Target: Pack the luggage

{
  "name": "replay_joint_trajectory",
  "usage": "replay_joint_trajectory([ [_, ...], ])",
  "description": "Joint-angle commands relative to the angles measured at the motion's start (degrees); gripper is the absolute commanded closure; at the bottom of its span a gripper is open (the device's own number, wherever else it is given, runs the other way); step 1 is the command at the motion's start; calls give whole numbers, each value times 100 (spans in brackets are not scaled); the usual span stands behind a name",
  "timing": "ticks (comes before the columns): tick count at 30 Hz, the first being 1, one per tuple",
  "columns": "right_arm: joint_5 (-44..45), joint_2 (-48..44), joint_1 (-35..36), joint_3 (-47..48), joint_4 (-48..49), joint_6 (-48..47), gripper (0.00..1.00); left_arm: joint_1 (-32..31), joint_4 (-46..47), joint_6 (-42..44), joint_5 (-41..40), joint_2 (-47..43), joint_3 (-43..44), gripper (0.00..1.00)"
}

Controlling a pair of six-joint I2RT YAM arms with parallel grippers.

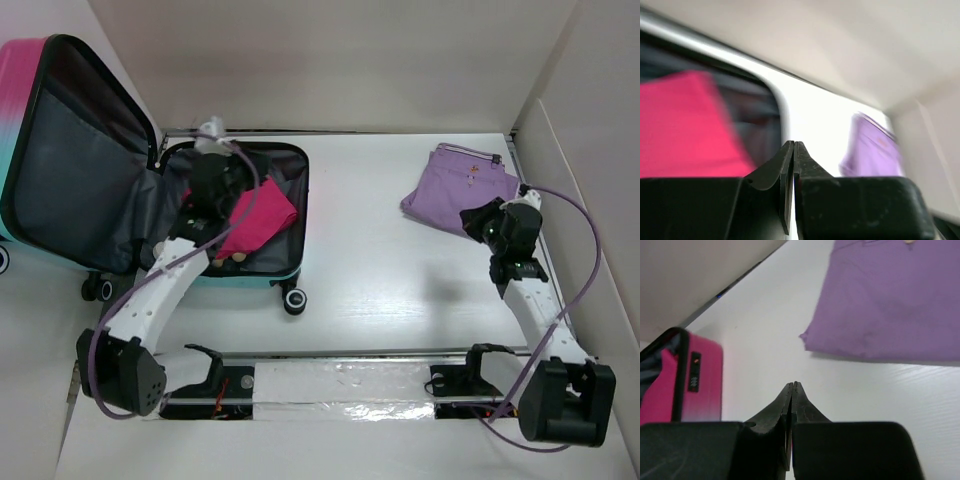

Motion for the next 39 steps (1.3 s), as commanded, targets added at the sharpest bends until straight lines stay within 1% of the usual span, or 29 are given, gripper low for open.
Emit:
replay_joint_trajectory([
  [1,444,335,-659,130,212,144,99,-1068,509,115,-306,369,597,100],
  [2,470,466,-801,192,151,214,96,-1567,614,107,-350,449,633,100],
  [4,531,993,-1074,324,116,311,87,-1966,1026,19,-386,660,520,100],
  [5,470,1195,-1371,490,-24,416,82,-2289,1219,-77,-351,704,432,100],
  [7,444,1800,-1619,641,-95,557,74,-2599,1554,-104,-351,906,274,100],
  [8,287,1986,-1881,711,-95,680,64,-2774,1607,-87,-420,976,256,100],
  [9,285,2180,-1997,738,-121,794,60,-3255,1695,105,-534,1134,247,100],
  [10,242,2504,-2111,729,-122,899,60,-3564,1713,280,-953,1222,317,100],
  [12,223,2804,-2366,720,-43,1111,45,-4258,1644,746,-1543,1563,518,100],
  [13,250,2945,-2428,747,-60,1138,43,-4844,1626,1131,-2059,1696,624,100],
  [14,311,3190,-2429,790,-69,1042,37,-5050,1634,1239,-2239,1802,764,100],
  [15,433,3245,-2429,982,-260,1032,37,-5183,1660,1266,-2275,1977,783,100],
  [17,557,3498,-2342,1220,-560,928,36,-5263,1791,1101,-1952,2040,608,94],
  [18,636,3604,-2280,1352,-770,875,36,-5263,2132,1030,-1681,2006,442,90],
  [19,663,3745,-2218,1736,-998,822,36,-5263,2292,960,-1565,1944,266,83],
  [20,881,3885,-2148,1957,-1410,700,37,-5263,2433,863,-1511,1892,-83,80],
  [22,1023,4290,-1938,2510,-1763,532,40,-5263,2715,836,-1397,1672,-376,72],
  [23,1267,4395,-1867,2653,-2078,462,44,-5263,2785,819,-1405,1602,-621,72],
  [24,1365,4518,-1788,2767,-2169,426,44,-5263,2925,818,-1458,1444,-736,71],
  [25,1506,4554,-1648,2899,-2309,365,51,-5263,3004,810,-1458,1373,-955,68],
  [26,1568,4589,-1594,2970,-2388,356,54,-5263,3092,801,-1458,1320,-1035,66],
  [29,1691,4730,-1358,3215,-2739,224,61,-4939,3269,609,-1161,1214,-1264,63],
  [30,1726,4783,-1304,3303,-2863,198,68,-4773,3278,486,-1055,1197,-1300,62],
  [31,1761,4835,-1252,3365,-2968,180,71,-4710,3269,432,-941,1197,-1326,59],
  [32,1779,4906,-1199,3418,-3082,162,77,-4710,3260,432,-940,1179,-1361,58],
  [33,1753,4915,-1103,3436,-3197,154,92,-4649,3182,397,-922,1214,-1361,57],
  [34,1736,4906,-1049,3410,-3233,162,96,-4648,3085,388,-1000,1232,-1301,56],
  [36,1596,4731,-865,3227,-3190,197,100,-4648,2848,353,-1098,1302,-1239,56],
  [39,1359,4363,-347,2823,-2988,250,100,-4534,2733,212,-1177,1364,-1186,56],
])
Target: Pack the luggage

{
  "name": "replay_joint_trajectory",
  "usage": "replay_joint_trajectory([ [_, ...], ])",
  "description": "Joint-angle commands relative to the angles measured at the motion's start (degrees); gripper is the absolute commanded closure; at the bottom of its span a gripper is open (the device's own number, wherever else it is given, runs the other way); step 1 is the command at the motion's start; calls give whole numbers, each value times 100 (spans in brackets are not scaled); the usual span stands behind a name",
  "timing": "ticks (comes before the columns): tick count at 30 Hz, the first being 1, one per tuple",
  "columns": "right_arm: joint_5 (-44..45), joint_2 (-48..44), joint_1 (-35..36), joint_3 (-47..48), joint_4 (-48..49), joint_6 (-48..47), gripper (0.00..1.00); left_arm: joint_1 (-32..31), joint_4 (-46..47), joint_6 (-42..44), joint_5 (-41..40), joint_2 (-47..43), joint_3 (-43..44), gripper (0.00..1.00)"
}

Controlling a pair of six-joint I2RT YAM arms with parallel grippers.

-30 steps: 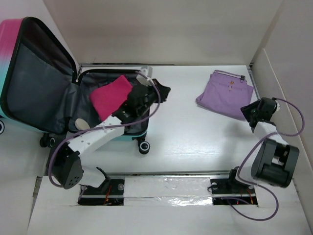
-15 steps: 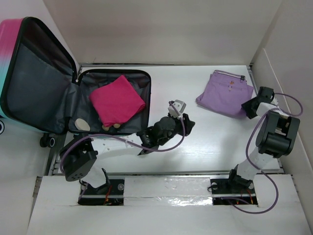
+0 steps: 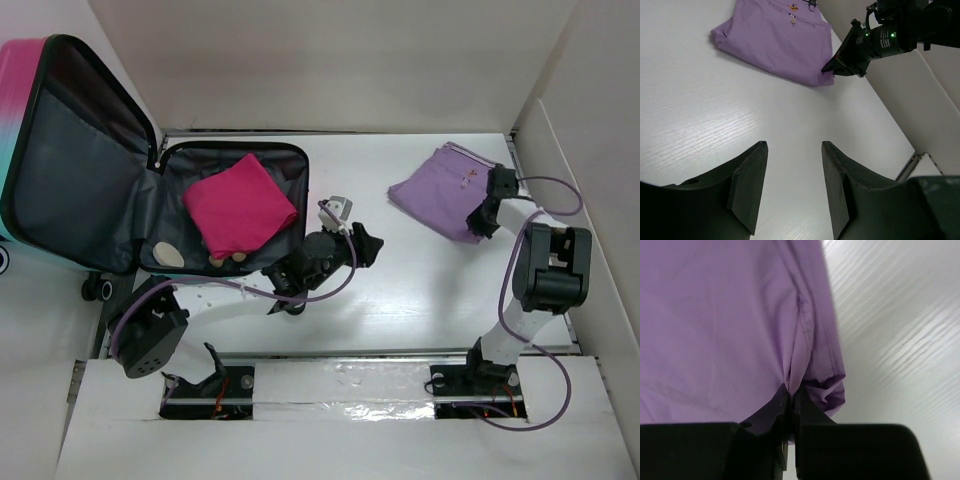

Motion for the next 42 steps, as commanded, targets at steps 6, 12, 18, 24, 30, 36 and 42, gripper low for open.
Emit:
replay_joint_trajectory([
  [6,-1225,-1287,1394,-1653,741,597,100,65,-260,-230,-205,92,396,52],
  [12,-1160,-2580,1606,-2736,1106,846,64,126,-506,-247,-311,443,729,45],
  [18,-615,-3634,1606,-2877,658,486,28,302,-1217,-572,-118,1417,1590,41],
  [24,-245,-5230,1729,-3141,490,160,52,354,-1254,-1345,-117,2305,1960,42],
  [30,-429,-6798,1930,-3405,657,-157,100,355,-1202,-2065,-337,2930,2136,27],
  [36,-604,-7213,2299,-3256,412,-508,52,408,-1684,-2427,-144,3773,3049,23],
  [42,-710,-7493,2835,-3132,349,-500,49,460,-2352,-2594,-117,4538,4043,20],
])
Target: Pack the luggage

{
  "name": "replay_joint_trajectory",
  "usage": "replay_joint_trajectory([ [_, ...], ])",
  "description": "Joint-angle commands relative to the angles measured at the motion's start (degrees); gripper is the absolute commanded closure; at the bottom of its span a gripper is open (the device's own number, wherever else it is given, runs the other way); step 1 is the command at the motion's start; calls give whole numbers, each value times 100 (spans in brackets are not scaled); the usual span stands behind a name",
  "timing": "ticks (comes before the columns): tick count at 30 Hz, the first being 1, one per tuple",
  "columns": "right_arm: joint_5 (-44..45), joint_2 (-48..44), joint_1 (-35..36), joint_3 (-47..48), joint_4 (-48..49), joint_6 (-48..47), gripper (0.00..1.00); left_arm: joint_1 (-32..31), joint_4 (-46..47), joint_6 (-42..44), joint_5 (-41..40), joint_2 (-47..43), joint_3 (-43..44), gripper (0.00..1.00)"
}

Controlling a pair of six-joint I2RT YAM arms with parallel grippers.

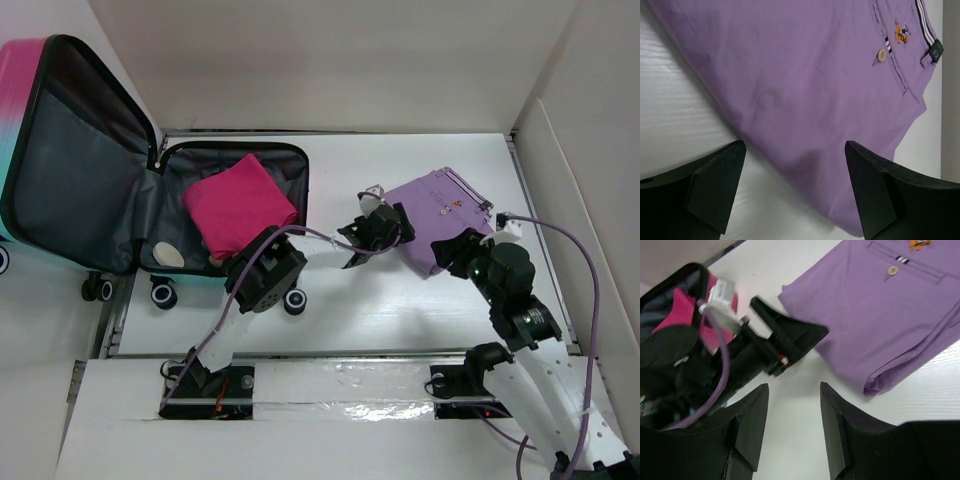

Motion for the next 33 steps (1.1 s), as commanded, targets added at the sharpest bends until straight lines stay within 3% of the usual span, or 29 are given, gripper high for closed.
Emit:
replay_joint_trajectory([
  [1,-92,-277,265,223,35,-117,49,36,-547,-249,12,262,367,20],
  [6,189,-655,600,425,-193,-117,49,-25,-697,-538,-366,517,613,27],
  [10,102,-953,723,522,-203,-56,49,-148,-601,-925,-979,562,701,39],
  [15,-144,-1174,837,513,-115,102,49,-96,531,-855,-885,518,324,52],
  [21,-180,-1323,952,609,-229,120,52,246,972,-530,-622,641,394,72],
  [26,-48,-1236,952,697,-115,41,53,441,1526,-215,-156,579,165,99],
  [33,356,-753,1004,488,691,-56,54,915,1641,822,687,-96,16,100],
])
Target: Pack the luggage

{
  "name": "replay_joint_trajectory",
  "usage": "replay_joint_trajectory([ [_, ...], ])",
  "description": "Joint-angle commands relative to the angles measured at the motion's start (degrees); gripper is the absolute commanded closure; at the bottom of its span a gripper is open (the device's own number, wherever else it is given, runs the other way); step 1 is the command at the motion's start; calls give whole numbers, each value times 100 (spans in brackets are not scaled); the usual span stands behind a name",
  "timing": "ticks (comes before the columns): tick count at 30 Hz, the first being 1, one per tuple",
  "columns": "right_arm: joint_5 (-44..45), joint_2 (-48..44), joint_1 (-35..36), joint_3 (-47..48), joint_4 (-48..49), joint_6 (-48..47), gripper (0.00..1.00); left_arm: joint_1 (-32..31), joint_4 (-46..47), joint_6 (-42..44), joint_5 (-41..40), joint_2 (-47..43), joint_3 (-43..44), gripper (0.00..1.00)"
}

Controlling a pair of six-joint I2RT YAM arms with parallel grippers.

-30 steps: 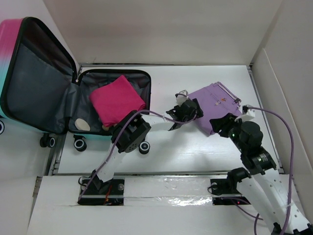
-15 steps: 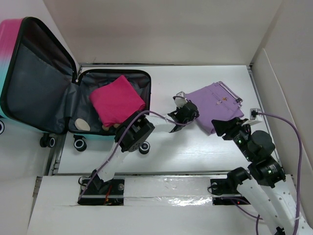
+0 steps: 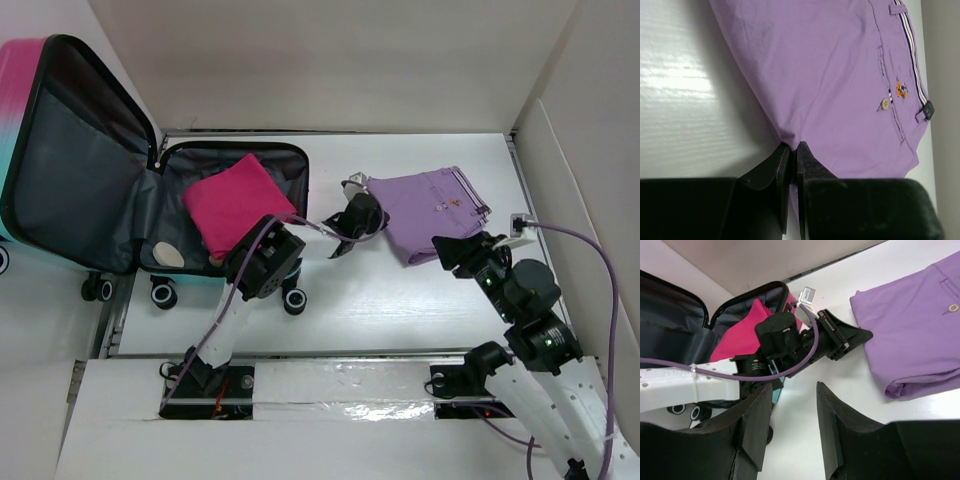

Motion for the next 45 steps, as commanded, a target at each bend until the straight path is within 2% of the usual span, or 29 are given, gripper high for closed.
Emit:
replay_joint_trajectory([
  [1,548,275,40,-51,846,-95,54,283,275,814,680,-860,-120,100],
  [3,822,635,40,-156,1258,-60,54,468,179,1034,946,-1245,-111,100],
  [5,1077,890,40,-280,1549,-51,54,634,-364,1541,1315,-1510,55,100],
  [7,1200,1233,40,-367,1901,-33,54,749,-1092,1886,1421,-1932,398,100],
  [11,1166,1602,40,-499,2367,-165,54,1171,-1781,2546,1545,-2846,425,100],
  [14,1262,1735,40,-578,2464,-288,54,2038,-2098,2644,1825,-3775,-90,100],
  [15,1262,1735,-12,-605,2482,-288,54,2042,-2098,2644,1887,-3953,-285,100],
  [16,1254,1744,-12,-623,2500,-297,54,2494,-2142,2583,2018,-4146,-478,100],
  [18,1236,1717,-12,-736,2578,-288,53,3006,-2195,2512,2151,-4620,-1074,100],
  [19,1184,1709,-12,-798,2648,-297,53,3504,-2239,2399,2125,-4771,-1252,100],
  [21,1087,1717,-12,-886,2781,-280,53,4008,-2204,2310,2212,-5069,-1795,100],
  [23,937,1717,-65,-869,2720,-297,53,4639,-2309,2353,2344,-5097,-2000,100],
  [27,788,1674,-65,-869,2640,-315,53,5379,-2529,2695,2274,-5097,-2325,100],
  [30,691,1630,-65,-860,2596,-350,53,5714,-2783,3003,1950,-5063,-2247,100],
  [35,568,1586,-65,-895,2667,-376,53,5891,-3100,3162,1194,-4896,-2037,100],
  [41,419,1629,-65,-878,2684,-403,53,6454,-3100,3275,1545,-4659,-1913,100],
  [43,322,1656,-65,-878,2711,-438,52,6454,-3476,3320,1370,-4386,-1711,91],
  [45,252,1734,-65,-851,2711,-446,52,6454,-3522,3259,1264,-4411,-1763,76],
])
